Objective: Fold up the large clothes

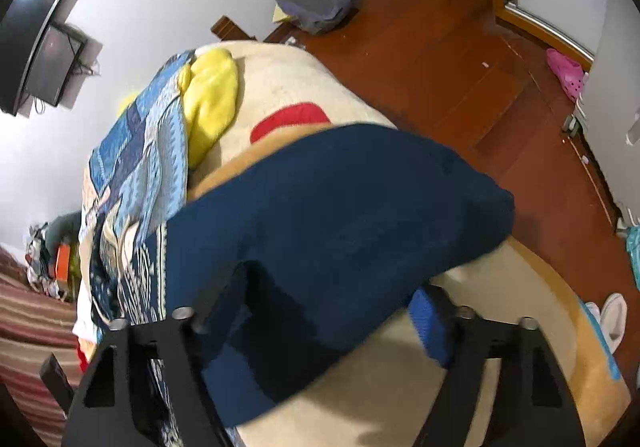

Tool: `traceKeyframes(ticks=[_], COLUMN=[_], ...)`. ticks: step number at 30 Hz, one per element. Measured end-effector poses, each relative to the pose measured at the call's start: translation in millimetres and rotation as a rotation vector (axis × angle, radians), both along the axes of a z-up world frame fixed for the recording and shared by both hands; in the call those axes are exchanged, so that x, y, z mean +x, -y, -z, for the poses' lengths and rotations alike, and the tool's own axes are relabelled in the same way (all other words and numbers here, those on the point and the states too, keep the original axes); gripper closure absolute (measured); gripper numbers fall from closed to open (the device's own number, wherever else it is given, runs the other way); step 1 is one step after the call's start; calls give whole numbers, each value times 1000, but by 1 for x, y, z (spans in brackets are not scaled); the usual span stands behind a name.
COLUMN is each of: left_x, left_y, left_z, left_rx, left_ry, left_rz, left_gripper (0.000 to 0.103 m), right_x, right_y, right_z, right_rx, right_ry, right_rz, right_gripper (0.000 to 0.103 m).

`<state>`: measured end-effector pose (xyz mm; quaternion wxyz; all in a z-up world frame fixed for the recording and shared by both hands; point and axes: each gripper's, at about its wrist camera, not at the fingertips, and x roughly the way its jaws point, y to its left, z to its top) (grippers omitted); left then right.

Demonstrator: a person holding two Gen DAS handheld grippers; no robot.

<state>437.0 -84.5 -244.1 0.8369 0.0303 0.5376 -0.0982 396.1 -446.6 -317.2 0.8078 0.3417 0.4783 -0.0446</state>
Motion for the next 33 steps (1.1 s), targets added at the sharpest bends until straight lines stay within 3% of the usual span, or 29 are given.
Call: traceKeyframes(ticks=[2,3,4,6,10,14,18,22,27,33], left_x=[2,2,1,-1,-14,-27,-41,-56,-76,-94], left_y=[0,0,0,-1,-6,-17,-32,-50,-74,-112], left_z=[-1,-2,-3,-8,-29,-55,-83,-106,-119,-111], left_rx=[-6,-3,2,19,33,33,29,54,83,77], left_ry=[-6,-7,-6,4,60,124,194,273,319,300], left_rz=[-5,-5,-5,-1,6,-4,-16,-28,-35,-82], left_gripper=[6,6,7,7,7,7,7,7,6,6], right_x=[4,5,6,4,-7,-17,-26,-28,-25,-14], right_y=[-2,-5,-9,-15,-32,-53,-100,-156,-231,-316], right_z=[-3,-7,-12,-25,-64,-110,-167,-198,-193,-129], right_rx=[-2,-10,-36,-95,-187,-210,-254,-241,-233,-207], right_ry=[15,25,30,52,129,235,363,427,409,251], right_rz=[12,6,-2,-24,-57,-106,-203,-306,-432,-584], right_gripper=[66,72,83,92,93,94,95,95,95,95])
